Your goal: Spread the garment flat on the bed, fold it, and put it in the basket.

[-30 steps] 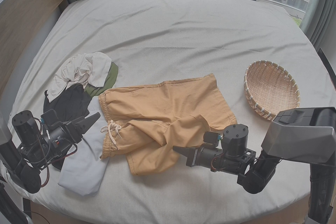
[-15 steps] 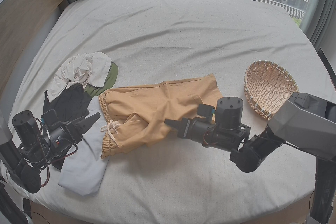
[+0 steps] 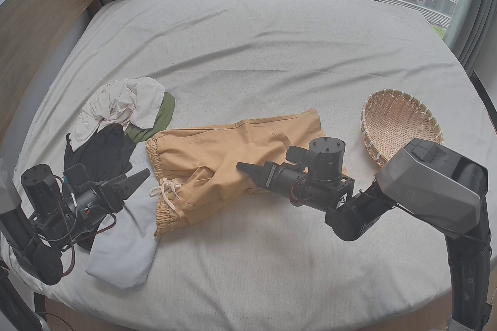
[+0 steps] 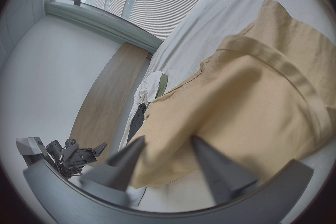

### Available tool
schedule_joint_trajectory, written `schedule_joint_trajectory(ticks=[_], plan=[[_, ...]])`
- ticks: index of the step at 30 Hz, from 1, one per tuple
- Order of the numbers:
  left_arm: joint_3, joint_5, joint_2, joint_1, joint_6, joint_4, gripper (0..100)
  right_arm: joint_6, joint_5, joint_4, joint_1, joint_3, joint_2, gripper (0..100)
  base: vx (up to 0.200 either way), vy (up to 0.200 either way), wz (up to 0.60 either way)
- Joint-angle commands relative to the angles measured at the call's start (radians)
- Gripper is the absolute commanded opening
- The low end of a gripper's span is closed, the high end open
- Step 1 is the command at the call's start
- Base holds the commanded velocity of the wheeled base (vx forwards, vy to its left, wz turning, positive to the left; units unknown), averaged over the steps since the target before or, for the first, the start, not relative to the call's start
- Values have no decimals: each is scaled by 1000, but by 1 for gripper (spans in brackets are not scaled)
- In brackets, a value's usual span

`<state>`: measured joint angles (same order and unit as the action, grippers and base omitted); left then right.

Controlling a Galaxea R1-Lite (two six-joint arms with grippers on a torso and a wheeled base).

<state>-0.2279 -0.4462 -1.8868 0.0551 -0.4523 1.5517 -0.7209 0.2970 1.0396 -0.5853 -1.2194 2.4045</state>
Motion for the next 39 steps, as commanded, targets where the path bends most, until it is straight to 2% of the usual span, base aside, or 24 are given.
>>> schedule_joint_trajectory(ticks=[1,9,16,21,25,30,33,39], plan=[[2,0,-14,0,0,1,100,-20,1,-6,2,1,-45,100,0,0,0],[1,0,-14,-1,0,1,100,-28,-2,0,51,12,-114,100,0,0,0],[2,0,-12,-1,0,2,100,-23,-29,-9,81,222,-238,100,0,0,0],[4,1,-8,0,1,2,100,-25,-88,-1,79,308,-215,100,0,0,0],[5,1,-6,0,3,1,100,-26,-125,7,75,308,-131,100,0,0,0],[5,1,-6,0,3,2,100,-37,-124,-6,68,273,-108,100,0,0,0],[5,1,-6,0,3,2,100,-75,-127,-13,68,228,-90,100,0,0,0],[5,1,-6,0,1,2,100,-80,-134,-53,68,144,-41,100,0,0,0]])
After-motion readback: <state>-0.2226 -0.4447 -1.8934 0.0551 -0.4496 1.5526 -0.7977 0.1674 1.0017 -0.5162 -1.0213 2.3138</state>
